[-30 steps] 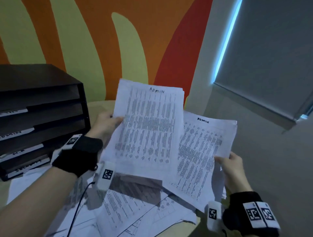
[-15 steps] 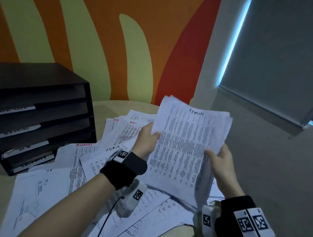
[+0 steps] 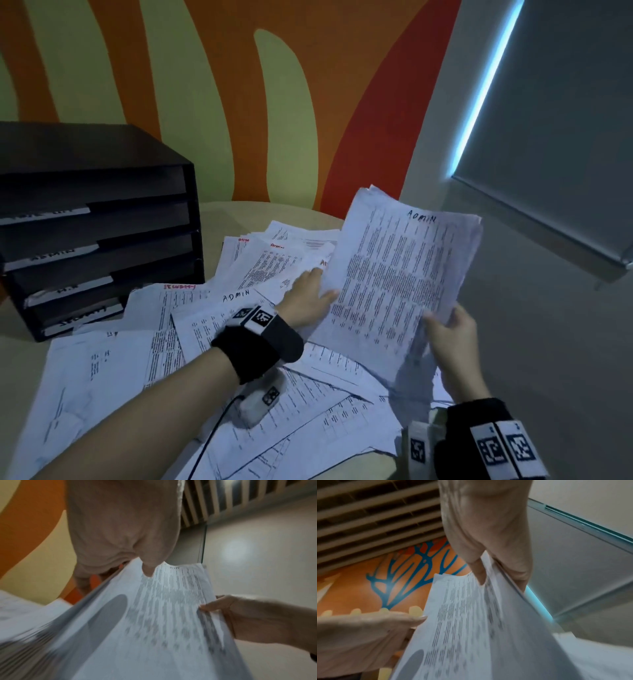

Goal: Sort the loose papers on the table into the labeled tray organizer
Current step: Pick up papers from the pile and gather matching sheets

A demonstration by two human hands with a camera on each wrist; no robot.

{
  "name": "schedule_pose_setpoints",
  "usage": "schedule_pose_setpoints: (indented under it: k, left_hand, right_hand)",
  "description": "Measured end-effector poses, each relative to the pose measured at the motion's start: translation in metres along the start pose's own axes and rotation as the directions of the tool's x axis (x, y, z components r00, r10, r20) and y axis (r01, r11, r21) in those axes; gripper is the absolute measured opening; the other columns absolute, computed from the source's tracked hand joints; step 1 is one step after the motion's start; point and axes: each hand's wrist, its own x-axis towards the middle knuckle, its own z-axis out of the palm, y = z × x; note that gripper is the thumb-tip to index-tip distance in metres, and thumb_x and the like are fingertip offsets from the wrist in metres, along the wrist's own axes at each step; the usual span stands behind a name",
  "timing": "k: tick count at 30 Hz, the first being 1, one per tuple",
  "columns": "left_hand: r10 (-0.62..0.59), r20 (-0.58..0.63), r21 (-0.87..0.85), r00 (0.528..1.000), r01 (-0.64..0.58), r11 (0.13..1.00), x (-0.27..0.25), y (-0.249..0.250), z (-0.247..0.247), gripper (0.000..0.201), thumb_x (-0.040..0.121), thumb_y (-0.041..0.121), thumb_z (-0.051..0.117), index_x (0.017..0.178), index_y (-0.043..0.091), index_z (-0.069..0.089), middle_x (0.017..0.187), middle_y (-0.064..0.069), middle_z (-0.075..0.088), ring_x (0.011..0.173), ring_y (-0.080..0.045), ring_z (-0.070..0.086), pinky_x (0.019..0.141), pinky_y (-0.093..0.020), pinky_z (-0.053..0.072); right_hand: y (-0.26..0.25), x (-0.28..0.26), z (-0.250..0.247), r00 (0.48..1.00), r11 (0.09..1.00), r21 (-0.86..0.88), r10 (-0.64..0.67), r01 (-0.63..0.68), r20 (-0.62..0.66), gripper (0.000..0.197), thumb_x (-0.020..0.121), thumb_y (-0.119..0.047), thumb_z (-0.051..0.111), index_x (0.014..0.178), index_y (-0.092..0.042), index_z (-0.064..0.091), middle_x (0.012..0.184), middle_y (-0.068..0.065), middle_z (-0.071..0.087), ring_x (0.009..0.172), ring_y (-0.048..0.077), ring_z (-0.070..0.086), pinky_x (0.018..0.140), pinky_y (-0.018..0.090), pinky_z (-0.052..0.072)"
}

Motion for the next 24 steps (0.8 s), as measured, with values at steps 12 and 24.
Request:
schedule_pose_setpoints:
  k: [12,24]
  left_hand:
    - [-0.423,0.016,0.34,0.906,0.393,0.854,0.027,-0.038,0.002,0.103,0.078,0.015,0.08,0.148,-0.005,0.006,0.141,-0.025,0.04,0.126,-0.036,0.047,0.098,-0.04,0.046]
    - [-0.203,-0.47,-0.427,0.859,-0.021,0.904,0.026,-0.047,-0.055,0.029,0.093,0.006,0.048,0.116,0.006,0.065,0.107,-0.012,0.068,0.096,-0.032,0.064,0.085,-0.043,0.052]
  right_hand:
    - [0.032,0.024,-0.06,0.927,0.965,-0.065,0.226,-0.256,-0.299,0.016,0.088,0.012,0.049,0.096,0.0,0.057,0.067,0.008,0.05,0.057,0.02,0.042,0.053,0.029,0.032]
    - [0.049,0.033,-0.064,0.917,0.94,-0.085,0.299,-0.331,-0.264,0.017,0.088,0.011,0.052,0.096,-0.002,0.06,0.075,0.008,0.057,0.068,0.023,0.052,0.069,0.034,0.04]
